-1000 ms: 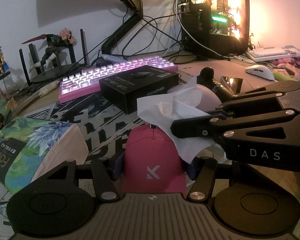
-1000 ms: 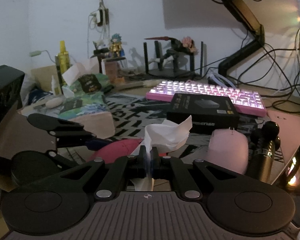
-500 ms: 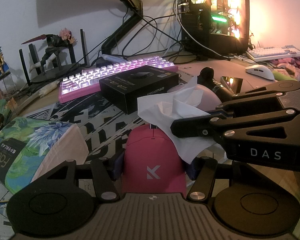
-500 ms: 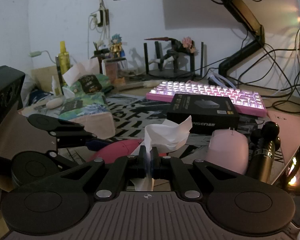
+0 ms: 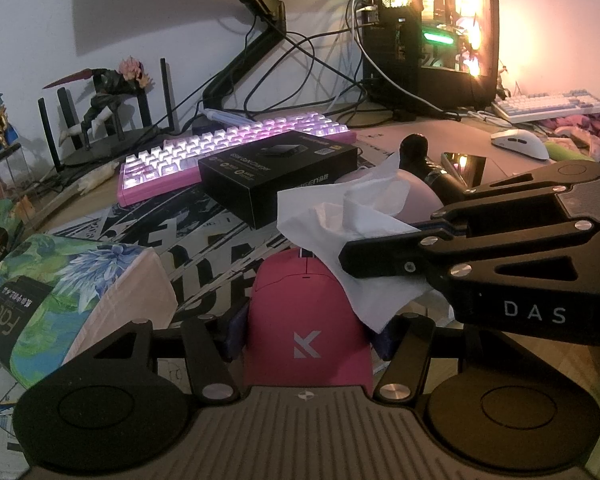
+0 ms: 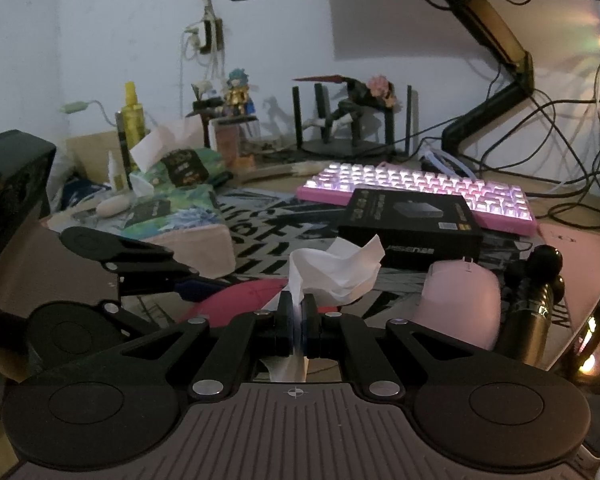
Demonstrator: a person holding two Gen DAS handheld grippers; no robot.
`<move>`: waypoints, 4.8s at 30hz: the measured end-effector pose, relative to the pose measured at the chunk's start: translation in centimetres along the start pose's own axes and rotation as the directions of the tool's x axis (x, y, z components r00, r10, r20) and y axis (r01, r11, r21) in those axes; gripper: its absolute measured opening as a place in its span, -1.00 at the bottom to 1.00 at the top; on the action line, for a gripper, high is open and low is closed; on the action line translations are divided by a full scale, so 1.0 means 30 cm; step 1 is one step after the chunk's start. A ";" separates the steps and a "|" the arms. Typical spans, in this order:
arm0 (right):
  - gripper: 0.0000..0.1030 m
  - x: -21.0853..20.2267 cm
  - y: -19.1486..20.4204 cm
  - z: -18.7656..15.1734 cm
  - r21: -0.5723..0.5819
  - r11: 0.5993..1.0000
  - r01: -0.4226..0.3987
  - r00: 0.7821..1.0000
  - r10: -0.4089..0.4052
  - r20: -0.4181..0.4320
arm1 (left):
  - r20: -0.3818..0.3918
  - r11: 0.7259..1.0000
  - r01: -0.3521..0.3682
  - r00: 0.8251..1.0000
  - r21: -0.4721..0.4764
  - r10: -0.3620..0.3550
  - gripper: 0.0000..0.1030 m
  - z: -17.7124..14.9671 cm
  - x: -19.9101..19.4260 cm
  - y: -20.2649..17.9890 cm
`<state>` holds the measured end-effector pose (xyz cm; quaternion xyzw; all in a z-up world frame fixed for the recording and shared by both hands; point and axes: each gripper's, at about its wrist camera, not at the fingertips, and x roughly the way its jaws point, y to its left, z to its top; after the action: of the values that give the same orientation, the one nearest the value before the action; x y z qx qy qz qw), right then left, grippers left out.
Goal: Clean container
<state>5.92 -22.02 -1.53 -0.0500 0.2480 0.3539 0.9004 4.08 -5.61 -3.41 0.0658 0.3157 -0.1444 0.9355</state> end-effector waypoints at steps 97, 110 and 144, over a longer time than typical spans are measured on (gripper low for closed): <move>-0.90 0.026 0.019 0.009 0.075 0.997 -0.031 0.999 0.030 0.013 | -0.001 1.000 0.003 1.000 -0.005 -0.003 0.15 -0.001 0.001 0.004; -0.90 0.023 0.010 0.011 0.069 0.997 -0.028 1.000 0.027 0.012 | -0.001 1.000 0.005 1.000 -0.006 -0.005 0.15 0.000 0.001 0.005; -0.90 0.023 0.012 0.012 0.074 0.997 -0.034 0.999 0.033 0.009 | -0.001 1.000 0.006 1.000 -0.008 -0.006 0.15 -0.001 0.002 0.008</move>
<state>6.27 -21.23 -1.52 -0.0109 0.2583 0.3596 0.8966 4.18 -5.38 -3.45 0.0609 0.3169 -0.1460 0.9352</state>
